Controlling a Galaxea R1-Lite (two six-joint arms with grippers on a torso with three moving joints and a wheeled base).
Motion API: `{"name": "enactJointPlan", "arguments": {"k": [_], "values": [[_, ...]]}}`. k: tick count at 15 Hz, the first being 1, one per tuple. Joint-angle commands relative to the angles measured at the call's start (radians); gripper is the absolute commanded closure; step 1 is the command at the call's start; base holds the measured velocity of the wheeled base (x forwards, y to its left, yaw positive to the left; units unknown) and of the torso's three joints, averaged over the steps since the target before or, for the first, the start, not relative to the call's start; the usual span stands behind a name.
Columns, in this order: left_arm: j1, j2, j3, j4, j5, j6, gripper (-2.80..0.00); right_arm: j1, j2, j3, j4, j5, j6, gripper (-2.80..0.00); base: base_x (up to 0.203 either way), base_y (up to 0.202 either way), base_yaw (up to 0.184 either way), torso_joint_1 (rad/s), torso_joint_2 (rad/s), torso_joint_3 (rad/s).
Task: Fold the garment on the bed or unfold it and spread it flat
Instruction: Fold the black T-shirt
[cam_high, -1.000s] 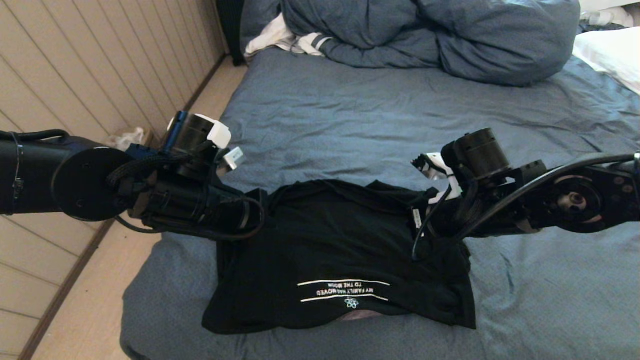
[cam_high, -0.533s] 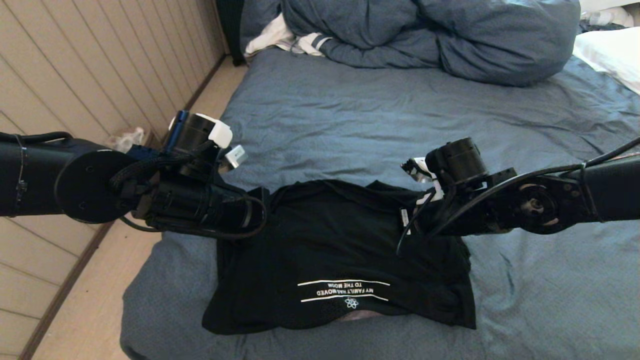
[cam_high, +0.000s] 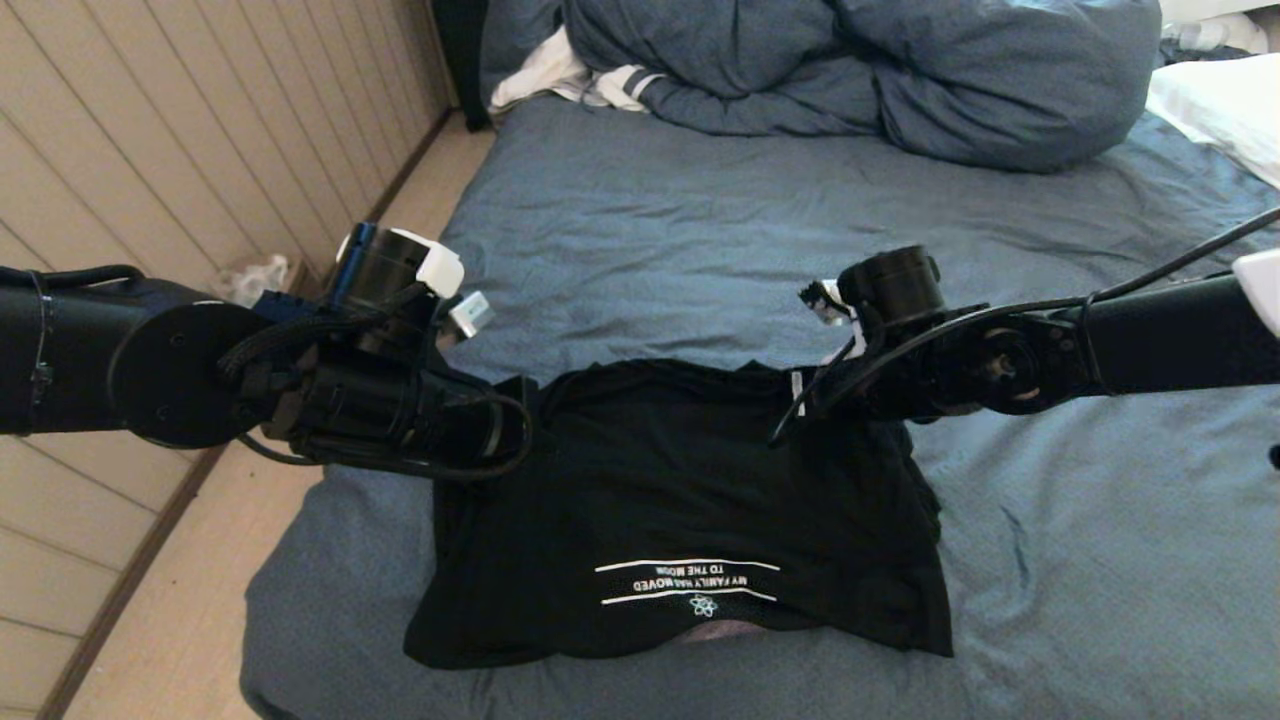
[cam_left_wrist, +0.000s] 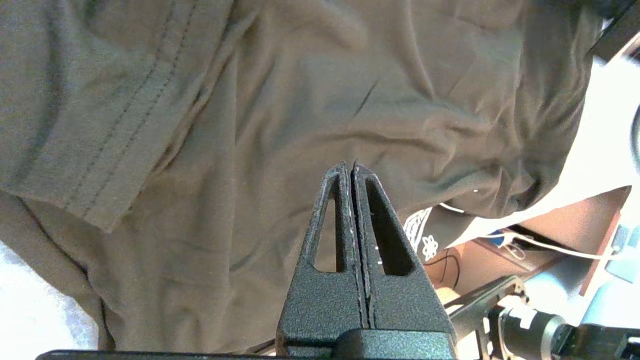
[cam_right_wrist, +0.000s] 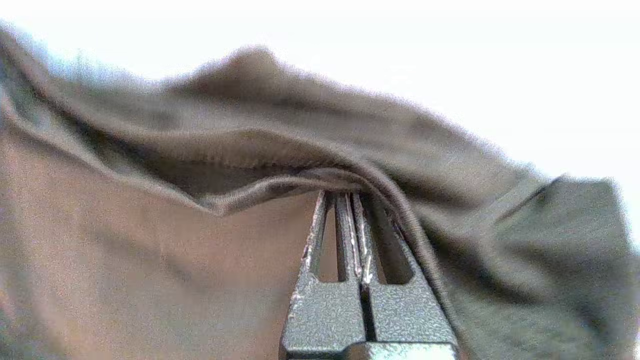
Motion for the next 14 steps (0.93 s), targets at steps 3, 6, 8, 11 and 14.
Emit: {"name": "enactJointPlan", "arguments": {"k": [3, 6, 8, 11, 14], "values": [[0.0, 0.004, -0.002, 0.001, 0.0, 0.001, 0.0, -0.031, 0.082, -0.152, 0.005, -0.002, -0.007, 0.0, 0.0, 0.0, 0.0, 0.0, 0.0, 0.0], [0.0, -0.001, -0.006, 0.001, 0.0, 0.001, 0.0, -0.068, 0.184, -0.291, 0.007, -0.001, -0.015, 0.0, 0.0, 0.0, 0.0, 0.0, 0.0, 0.0], [0.0, -0.002, -0.005, 0.001, 0.0, 0.001, 0.0, -0.092, 0.237, -0.379, 0.008, 0.0, -0.016, 0.0, 0.0, 0.0, 0.0, 0.0, 0.0, 0.0], [0.0, -0.002, -0.013, 0.001, 0.002, 0.0, 0.0, -0.097, 0.234, -0.39, 0.004, -0.001, -0.013, 0.0, 0.0, 0.0, 0.0, 0.0, 0.0, 0.0], [0.001, -0.034, -0.032, 0.011, 0.011, -0.001, 0.0, -0.098, 0.158, -0.379, 0.003, 0.002, -0.004, 0.0, 0.0, 0.0, 0.0, 0.0, 0.0, 0.0]]}}
